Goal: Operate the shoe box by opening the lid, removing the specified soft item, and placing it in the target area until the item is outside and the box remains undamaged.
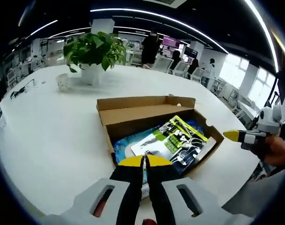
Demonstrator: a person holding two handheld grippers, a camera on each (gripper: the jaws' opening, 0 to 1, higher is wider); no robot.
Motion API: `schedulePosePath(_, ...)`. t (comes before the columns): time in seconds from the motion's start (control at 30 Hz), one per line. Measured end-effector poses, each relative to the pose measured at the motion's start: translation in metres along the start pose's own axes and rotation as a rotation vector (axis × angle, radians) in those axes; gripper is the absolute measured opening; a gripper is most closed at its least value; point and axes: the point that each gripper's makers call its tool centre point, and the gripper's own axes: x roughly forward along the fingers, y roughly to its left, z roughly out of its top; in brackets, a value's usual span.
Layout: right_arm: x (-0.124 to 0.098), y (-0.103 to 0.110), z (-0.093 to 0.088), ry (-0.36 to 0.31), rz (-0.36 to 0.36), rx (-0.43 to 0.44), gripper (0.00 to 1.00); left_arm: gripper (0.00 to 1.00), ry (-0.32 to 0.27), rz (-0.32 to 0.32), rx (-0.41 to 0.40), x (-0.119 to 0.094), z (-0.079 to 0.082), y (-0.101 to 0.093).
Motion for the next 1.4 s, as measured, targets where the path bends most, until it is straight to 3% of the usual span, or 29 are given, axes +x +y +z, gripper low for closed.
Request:
schedulePosePath(0.2,-0.004,0.001,-0.01,-0.009,-0.006,0.041,0.0,0.0,0.012,-0.012,0.006,0.002,-0.01,-0.015)
schedulePosePath(0.53,-0.008,0.01,-0.018,-0.012,0.009,0.074,0.0,0.0,0.018,0.008,-0.014,0.005,-0.024,-0.023)
schedulePosePath(0.8,-0.005,0.018,-0.02,-0.008,0.026,0.066,0.0,0.0,0.01,0.015,0.028,0.007,-0.022,-0.025)
schedulePosePath(1.03,-0.002,0.023,-0.022,0.002,0.034,0.052,0.0,0.0,0.038,0.022,0.078,0.008,-0.026,-0.027)
schedulePosePath(1.4,-0.001,0.021,-0.023,0.009,0.03,0.052,0.0,0.01,0.051,0.017,0.052,0.009,-0.03,-0.025)
